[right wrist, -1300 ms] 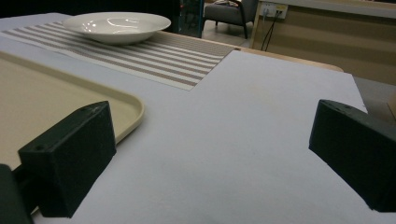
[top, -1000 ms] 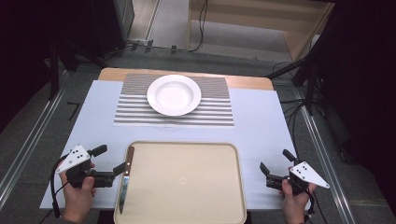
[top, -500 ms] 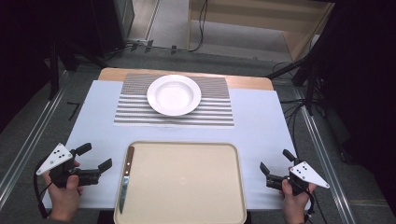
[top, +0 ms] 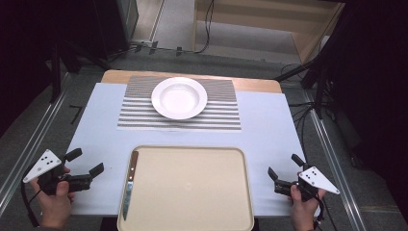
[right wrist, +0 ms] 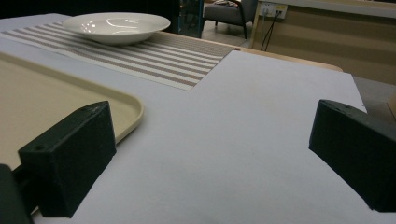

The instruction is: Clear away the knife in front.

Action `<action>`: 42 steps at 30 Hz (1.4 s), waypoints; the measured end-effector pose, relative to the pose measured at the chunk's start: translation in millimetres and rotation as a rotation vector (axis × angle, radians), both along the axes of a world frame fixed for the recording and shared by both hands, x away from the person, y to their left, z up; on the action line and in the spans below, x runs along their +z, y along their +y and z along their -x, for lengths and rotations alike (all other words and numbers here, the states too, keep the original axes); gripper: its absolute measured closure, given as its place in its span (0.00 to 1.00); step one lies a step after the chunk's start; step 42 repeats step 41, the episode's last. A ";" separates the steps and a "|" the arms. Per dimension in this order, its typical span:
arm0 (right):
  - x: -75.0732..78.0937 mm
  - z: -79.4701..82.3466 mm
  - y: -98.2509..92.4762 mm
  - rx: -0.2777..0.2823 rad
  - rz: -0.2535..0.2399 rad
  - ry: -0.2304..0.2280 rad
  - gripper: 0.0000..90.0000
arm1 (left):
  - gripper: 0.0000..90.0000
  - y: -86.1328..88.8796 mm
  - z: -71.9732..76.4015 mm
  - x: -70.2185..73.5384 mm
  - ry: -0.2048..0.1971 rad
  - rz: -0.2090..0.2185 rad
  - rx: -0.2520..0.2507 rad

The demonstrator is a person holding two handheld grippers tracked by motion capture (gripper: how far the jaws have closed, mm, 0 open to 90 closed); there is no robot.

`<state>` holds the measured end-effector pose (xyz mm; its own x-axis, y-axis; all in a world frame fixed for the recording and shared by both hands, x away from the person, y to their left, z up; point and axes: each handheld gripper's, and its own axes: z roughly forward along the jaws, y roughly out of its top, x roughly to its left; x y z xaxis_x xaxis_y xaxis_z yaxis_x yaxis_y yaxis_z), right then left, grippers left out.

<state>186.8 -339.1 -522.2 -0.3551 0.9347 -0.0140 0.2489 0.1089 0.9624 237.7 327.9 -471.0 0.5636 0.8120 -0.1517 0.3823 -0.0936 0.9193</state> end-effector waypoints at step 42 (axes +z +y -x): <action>0.0 0.4 -0.9 -0.015 -0.011 0.002 0.00 | 0.00 34.1 2.7 -19.2 -0.002 0.071 0.051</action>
